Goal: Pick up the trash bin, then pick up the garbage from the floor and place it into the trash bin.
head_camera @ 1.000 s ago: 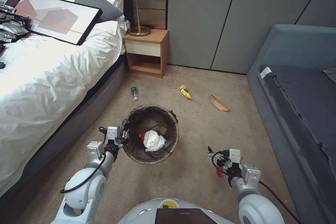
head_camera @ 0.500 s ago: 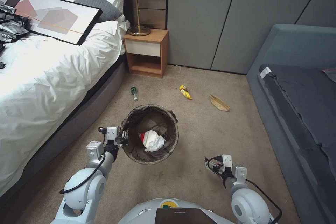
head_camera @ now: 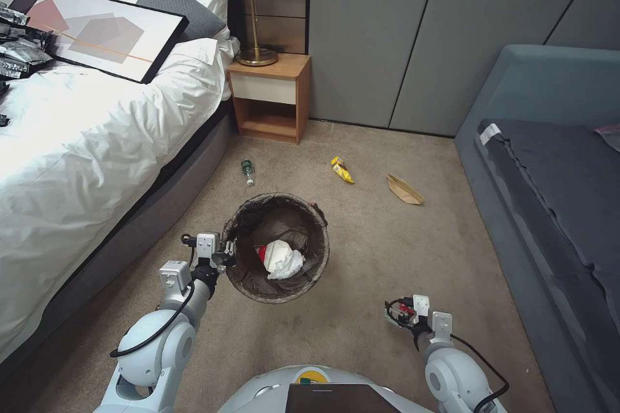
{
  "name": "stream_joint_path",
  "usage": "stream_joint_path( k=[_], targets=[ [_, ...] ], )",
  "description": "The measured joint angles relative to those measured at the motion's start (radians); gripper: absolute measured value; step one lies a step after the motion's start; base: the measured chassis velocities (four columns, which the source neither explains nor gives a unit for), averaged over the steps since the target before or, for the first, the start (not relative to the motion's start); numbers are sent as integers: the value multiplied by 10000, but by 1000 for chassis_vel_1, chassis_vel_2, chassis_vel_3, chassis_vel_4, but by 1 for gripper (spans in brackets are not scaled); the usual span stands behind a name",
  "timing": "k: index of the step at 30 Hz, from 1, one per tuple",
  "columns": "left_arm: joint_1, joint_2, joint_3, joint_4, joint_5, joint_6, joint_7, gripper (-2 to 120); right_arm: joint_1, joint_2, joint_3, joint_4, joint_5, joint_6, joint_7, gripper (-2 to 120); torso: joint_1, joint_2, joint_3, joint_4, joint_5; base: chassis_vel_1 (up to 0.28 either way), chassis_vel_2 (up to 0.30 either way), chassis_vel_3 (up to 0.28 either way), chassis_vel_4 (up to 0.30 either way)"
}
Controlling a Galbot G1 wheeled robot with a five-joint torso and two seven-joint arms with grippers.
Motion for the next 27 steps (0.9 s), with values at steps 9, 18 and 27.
stream_joint_path(
  k=[9,18,27],
  targets=[
    [1,1,0,0,2,0,-1,0,73,30,42,-174,-61,92,-67,100,0,0,0,1,0,0,0,0,0],
    [10,4,0,-3,9,0,-4,0,158,41,122,-402,-124,189,-209,100,0,0,0,0,0,0,0,0,0],
    [42,-6,22,-36,44,1,-6,0,453,106,247,-941,-254,397,-409,100,0,0,0,1,0,0,0,0,0]
  ],
)
